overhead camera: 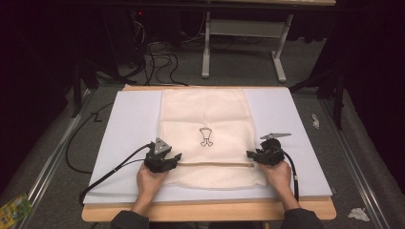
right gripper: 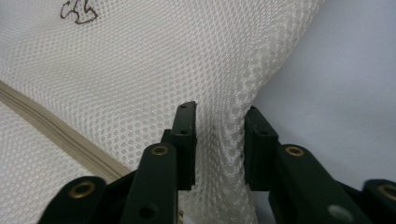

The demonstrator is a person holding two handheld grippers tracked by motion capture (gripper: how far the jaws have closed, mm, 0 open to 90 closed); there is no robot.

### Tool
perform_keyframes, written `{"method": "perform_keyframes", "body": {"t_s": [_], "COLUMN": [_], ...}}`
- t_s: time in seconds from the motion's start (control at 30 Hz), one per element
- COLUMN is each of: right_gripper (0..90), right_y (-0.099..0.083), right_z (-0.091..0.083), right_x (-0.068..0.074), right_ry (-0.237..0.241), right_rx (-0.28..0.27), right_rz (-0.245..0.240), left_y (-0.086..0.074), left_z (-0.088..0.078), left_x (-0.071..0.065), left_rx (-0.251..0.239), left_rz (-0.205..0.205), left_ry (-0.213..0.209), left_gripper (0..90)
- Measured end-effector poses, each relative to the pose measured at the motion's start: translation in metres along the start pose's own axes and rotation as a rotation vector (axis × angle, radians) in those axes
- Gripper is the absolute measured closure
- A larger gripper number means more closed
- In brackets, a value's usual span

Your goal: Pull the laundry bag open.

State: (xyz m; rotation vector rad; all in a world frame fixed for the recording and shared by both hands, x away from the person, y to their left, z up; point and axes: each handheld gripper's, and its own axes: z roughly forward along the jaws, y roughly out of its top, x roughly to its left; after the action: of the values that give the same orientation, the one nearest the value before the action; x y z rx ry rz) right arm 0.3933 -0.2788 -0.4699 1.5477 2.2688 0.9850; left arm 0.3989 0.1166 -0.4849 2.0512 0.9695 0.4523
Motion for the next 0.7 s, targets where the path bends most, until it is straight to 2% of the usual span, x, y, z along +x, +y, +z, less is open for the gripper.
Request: {"method": "perform_keyframes", "body": {"t_s": [0.03, 0.07, 0.1, 0.33, 0.53, 0.7], "right_gripper": [83.0, 84.0, 84.7, 87.0, 87.3, 87.5], "right_y": [0.000, 0.000, -0.001, -0.002, 0.004, 0.009], "right_z": [0.000, 0.001, 0.002, -0.008, -0.018, -0.024], "right_x": [-0.001, -0.004, -0.007, -0.010, -0.006, -0.005], "right_ry": [0.003, 0.057, 0.074, 0.106, 0.111, 0.126], "right_rx": [-0.002, -0.011, -0.021, -0.073, -0.098, -0.112], "right_rz": [-0.015, -0.003, 0.000, -0.009, -0.034, -0.040], "left_y": [0.000, 0.000, 0.000, 0.000, 0.001, 0.001], "left_z": [0.000, 0.000, 0.000, 0.001, 0.001, 0.001], "left_x": [0.000, 0.000, 0.000, 0.001, 0.001, 0.002], "left_rx": [0.000, 0.002, 0.003, 0.009, 0.013, 0.013], "left_rz": [0.000, 0.000, -0.001, -0.005, -0.010, -0.011], "left_ry": [0.001, 0.003, 0.003, 0.000, -0.004, -0.010], "left_gripper": [48.2, 47.7, 47.1, 46.1, 49.6, 47.3]}}
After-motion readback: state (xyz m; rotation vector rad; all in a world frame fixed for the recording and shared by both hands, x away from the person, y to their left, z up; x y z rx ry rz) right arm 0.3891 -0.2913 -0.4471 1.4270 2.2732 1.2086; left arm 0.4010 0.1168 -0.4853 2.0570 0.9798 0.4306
